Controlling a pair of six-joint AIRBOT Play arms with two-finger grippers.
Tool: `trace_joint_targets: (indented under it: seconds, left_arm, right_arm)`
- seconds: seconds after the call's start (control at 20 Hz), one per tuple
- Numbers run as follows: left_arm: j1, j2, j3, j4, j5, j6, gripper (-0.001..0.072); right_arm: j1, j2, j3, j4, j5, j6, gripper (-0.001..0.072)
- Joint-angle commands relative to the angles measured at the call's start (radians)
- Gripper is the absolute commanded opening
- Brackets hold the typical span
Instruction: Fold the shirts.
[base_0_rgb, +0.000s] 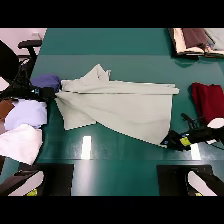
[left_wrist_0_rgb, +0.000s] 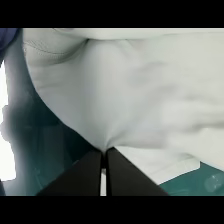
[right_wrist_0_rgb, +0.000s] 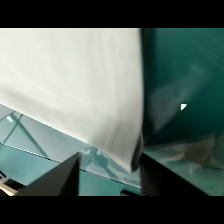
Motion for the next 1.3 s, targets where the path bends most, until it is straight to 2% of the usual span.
trace_joint_targets:
  seconds: [0.0, 0.05, 0.15, 0.2, 0.35, 0.5, 0.75, 0.85, 1.0, 1.15, 1.25]
  left_arm:
    - [0.001, 0.000, 0.001, 0.000, -0.001, 0.005, 0.0025]
    - [0.001, 0.000, 0.001, 0.001, -0.003, 0.005, 0.0025]
    - [0.001, 0.000, 0.001, 0.001, -0.009, 0.005, 0.0025]
    - [0.001, 0.001, 0.002, 0.001, -0.009, 0.004, 0.0025]
    - [0.001, 0.036, 0.013, -0.001, -0.008, 0.003, 0.0024]
    - [0.001, 0.135, 0.134, -0.001, -0.014, -0.008, 0.0024]
    - [0.001, 0.278, 0.623, -0.001, -0.018, -0.018, 0.0024]
    - [0.001, 0.293, 0.837, -0.009, -0.031, -0.024, 0.0024]
    - [0.001, 0.293, 1.066, -0.019, -0.050, -0.060, 0.0023]
    - [0.001, 0.293, 1.159, -0.019, -0.020, -0.069, 0.0023]
    - [0.001, 0.292, 1.154, -0.020, -0.011, -0.088, 0.0023]
  right_arm:
    - [0.108, -0.071, 0.037, 0.016, -0.057, 0.024, 0.0216]
    - [0.126, -0.079, 0.061, 0.016, -0.077, 0.024, 0.0176]
    - [0.151, -0.065, 0.113, 0.016, -0.114, 0.024, 0.0046]
    - [0.153, -0.046, 0.139, 0.016, -0.127, 0.024, 0.0017]
    - [0.132, 0.047, 0.255, 0.014, -0.114, 0.024, 0.0017]
    - [0.058, 0.154, 0.466, 0.015, -0.085, 0.023, 0.0016]
    - [-0.117, 0.241, 0.995, 0.014, -0.039, 0.006, 0.0015]
    - [-0.190, 0.228, 1.222, 0.014, -0.010, -0.008, 0.0015]
    - [-0.295, 0.143, 1.554, 0.014, 0.107, -0.011, 0.0015]
    - [-0.373, 0.042, 1.803, 0.014, 0.192, -0.011, 0.0015]
    - [-0.402, 0.012, 1.846, 0.016, 0.191, -0.010, 0.0014]
